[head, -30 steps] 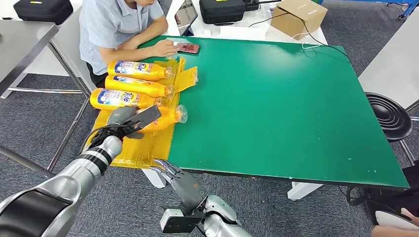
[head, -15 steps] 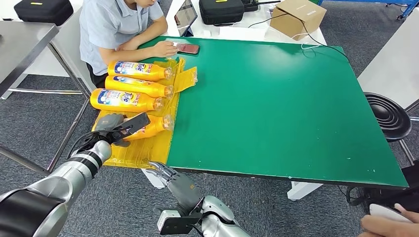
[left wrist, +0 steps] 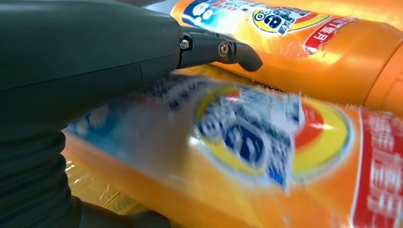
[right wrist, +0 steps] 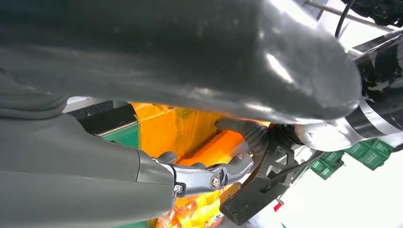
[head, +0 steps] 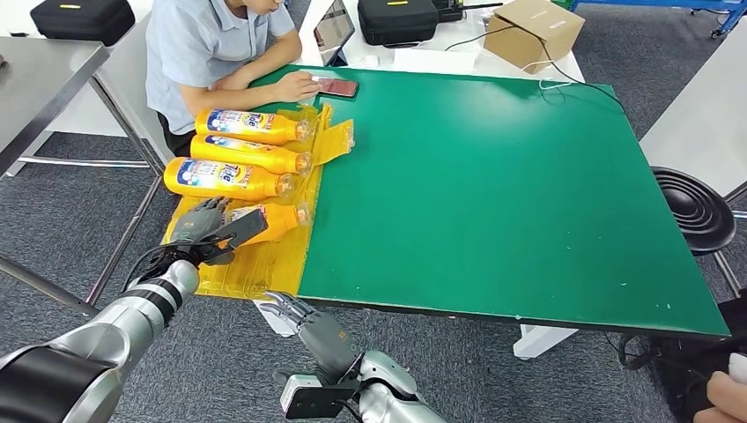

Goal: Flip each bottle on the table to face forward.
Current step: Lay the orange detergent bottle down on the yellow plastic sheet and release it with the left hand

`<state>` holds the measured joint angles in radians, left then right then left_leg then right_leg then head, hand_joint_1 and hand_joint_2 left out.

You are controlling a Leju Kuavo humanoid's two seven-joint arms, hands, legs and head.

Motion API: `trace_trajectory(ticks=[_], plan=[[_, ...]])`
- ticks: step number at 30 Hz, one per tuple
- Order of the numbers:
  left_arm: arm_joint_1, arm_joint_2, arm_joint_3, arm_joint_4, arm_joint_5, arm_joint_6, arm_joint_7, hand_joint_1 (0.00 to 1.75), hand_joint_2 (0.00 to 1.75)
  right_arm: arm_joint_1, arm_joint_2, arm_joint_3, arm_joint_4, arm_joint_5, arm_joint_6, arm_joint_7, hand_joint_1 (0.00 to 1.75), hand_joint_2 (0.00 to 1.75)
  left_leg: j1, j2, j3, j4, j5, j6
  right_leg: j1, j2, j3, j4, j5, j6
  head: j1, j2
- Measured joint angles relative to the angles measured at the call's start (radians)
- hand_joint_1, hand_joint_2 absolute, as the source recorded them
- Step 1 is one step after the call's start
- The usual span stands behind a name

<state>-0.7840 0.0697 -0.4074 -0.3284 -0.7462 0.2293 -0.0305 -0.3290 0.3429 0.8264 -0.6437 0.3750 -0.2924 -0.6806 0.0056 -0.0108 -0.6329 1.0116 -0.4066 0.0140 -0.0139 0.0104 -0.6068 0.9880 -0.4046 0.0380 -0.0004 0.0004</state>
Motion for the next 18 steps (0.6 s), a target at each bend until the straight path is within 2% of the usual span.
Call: trace_trajectory(ticks=[10, 18], plan=[[0.007, -0.003, 0.079, -0.018, 0.079, -0.061, -0.096, 0.00, 1.75, 0.001, 0.000, 0.000, 0.007, -0.002, -0.004, 0.000, 0.00, 0.00, 0.000, 0.000, 0.000, 0.000, 0.000, 0.000, 0.000, 0.000, 0.000, 0.000, 0.000, 0.000, 0.000, 0.000], [0.015, -0.010, 0.130, -0.033, 0.100, -0.072, -0.127, 0.00, 1.75, 0.001, 0.000, 0.000, 0.011, -0.003, -0.005, 0.000, 0.00, 0.00, 0.000, 0.000, 0.000, 0.000, 0.000, 0.000, 0.000, 0.000, 0.000, 0.000, 0.000, 0.000, 0.000, 0.000]])
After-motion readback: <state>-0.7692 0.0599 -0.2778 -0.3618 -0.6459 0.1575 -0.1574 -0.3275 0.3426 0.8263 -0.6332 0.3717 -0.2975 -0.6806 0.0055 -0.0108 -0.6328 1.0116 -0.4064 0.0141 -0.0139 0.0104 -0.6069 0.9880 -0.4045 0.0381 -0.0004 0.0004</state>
